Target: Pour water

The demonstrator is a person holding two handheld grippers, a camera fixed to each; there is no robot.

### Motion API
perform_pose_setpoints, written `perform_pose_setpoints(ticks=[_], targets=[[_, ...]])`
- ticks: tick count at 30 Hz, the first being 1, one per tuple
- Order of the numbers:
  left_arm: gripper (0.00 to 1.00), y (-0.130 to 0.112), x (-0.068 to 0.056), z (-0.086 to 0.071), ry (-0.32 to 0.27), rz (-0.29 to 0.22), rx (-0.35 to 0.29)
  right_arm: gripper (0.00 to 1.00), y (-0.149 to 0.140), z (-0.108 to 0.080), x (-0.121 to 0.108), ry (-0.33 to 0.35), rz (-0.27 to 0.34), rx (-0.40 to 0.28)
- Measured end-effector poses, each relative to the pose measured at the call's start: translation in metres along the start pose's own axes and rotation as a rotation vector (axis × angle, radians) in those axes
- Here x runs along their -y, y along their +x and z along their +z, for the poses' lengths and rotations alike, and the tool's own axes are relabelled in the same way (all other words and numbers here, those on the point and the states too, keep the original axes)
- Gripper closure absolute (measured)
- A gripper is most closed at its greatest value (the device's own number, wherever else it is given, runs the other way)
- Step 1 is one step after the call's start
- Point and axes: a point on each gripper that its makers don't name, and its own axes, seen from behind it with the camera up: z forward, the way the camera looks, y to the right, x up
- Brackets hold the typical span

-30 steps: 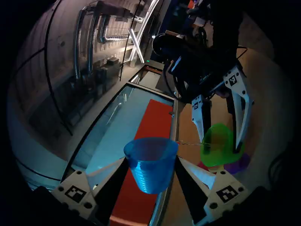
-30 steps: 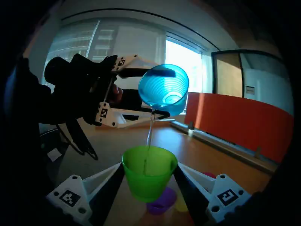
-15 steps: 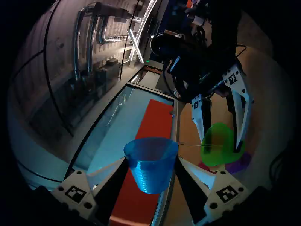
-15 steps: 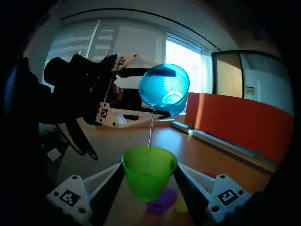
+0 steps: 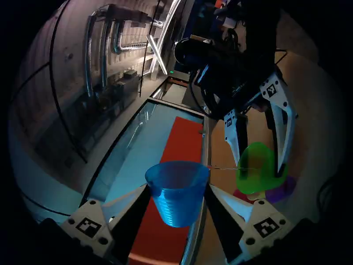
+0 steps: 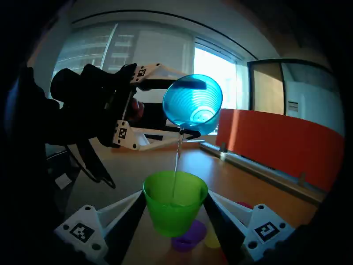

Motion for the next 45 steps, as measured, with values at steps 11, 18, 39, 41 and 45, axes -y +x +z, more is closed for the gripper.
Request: perform_pose_setpoints(ticks=[11,18,39,41,45], targets=[[0.17,0.003,0.0001,-0.002,0.004,0.032,-0.001,0.1,0.0002,-0.0015,-0.0006,-0.002,-0.001,-0.002],[0.17,0.0046,-0.0016,-0.0006,-0.001,0.053,-0.003,0.1,0.0008,-0.0021,-0.0011,-0.004,-0.001,-0.002],[0.17,0.0036,0.0005,0.0019,0.009,0.089,-0.006,0.1,0.0011,-0.0013,-0.0006,-0.002,-0.003,-0.003],[0.17,0.0041,0.0011,0.0016,0.01,0.092,-0.006,0.1,0.0014,-0.0012,-0.0008,-0.003,-0.003,-0.003],[0.17,0.0041,0.0022,0.0004,0.011,0.103,-0.005,0.1,0.0013,-0.001,-0.0008,-0.003,-0.005,-0.003]])
